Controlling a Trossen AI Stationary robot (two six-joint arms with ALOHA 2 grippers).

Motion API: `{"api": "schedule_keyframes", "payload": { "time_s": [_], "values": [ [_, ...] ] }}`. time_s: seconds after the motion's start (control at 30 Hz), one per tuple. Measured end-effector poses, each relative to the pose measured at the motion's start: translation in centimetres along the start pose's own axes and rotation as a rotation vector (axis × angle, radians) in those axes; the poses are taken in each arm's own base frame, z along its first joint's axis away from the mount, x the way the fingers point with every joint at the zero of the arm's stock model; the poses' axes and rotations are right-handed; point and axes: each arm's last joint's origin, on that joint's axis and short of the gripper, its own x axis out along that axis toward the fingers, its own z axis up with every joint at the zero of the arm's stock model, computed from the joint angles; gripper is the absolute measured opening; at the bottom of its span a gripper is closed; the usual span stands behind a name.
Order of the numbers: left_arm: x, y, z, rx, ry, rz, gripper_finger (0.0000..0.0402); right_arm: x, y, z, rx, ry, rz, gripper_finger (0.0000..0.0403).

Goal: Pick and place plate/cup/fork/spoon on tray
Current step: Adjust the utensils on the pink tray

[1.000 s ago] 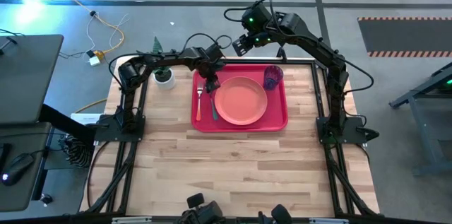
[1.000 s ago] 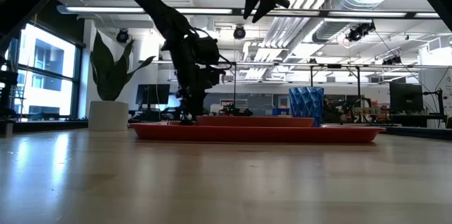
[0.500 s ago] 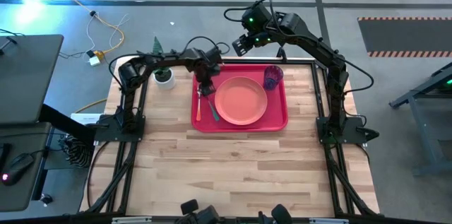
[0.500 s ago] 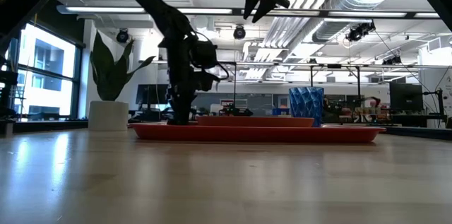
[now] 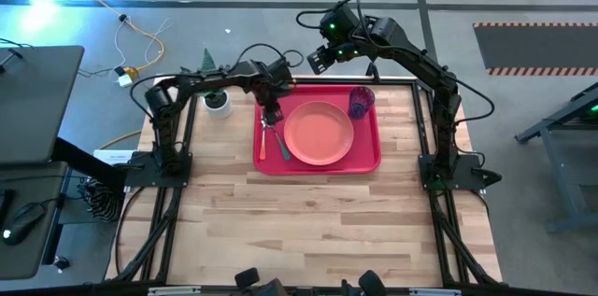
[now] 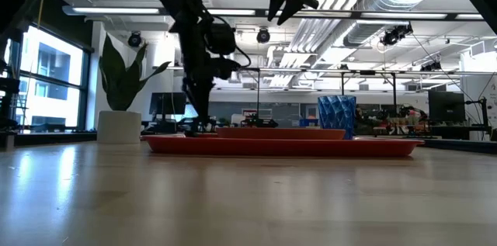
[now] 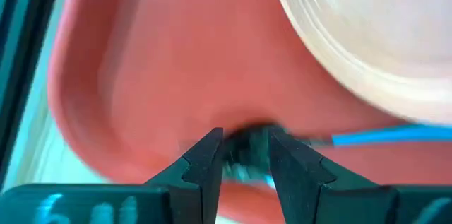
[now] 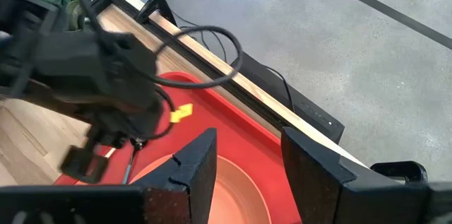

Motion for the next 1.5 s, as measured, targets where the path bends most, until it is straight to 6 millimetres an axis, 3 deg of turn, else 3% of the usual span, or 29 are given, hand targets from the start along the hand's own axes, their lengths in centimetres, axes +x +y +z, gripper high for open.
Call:
{"api": "schedule_keyframes", "payload": {
  "time_s": [0.17,0.5,1.5],
  "values": [
    [-0.1,-0.3,-1.0,-0.044,0.083,-0.018,0.0103,0.0,0.0,0.0,0.002,0.000,0.000,0.0149],
    [3.7,-1.0,-2.4,-0.064,0.094,-0.053,0.0103,0.0,0.0,0.0,0.000,0.000,0.000,0.0149],
    [4.8,-0.6,-1.4,-0.056,-0.021,0.020,0.0103,0.0,0.0,0.0,0.000,0.000,0.000,0.0149]
  ]
}}
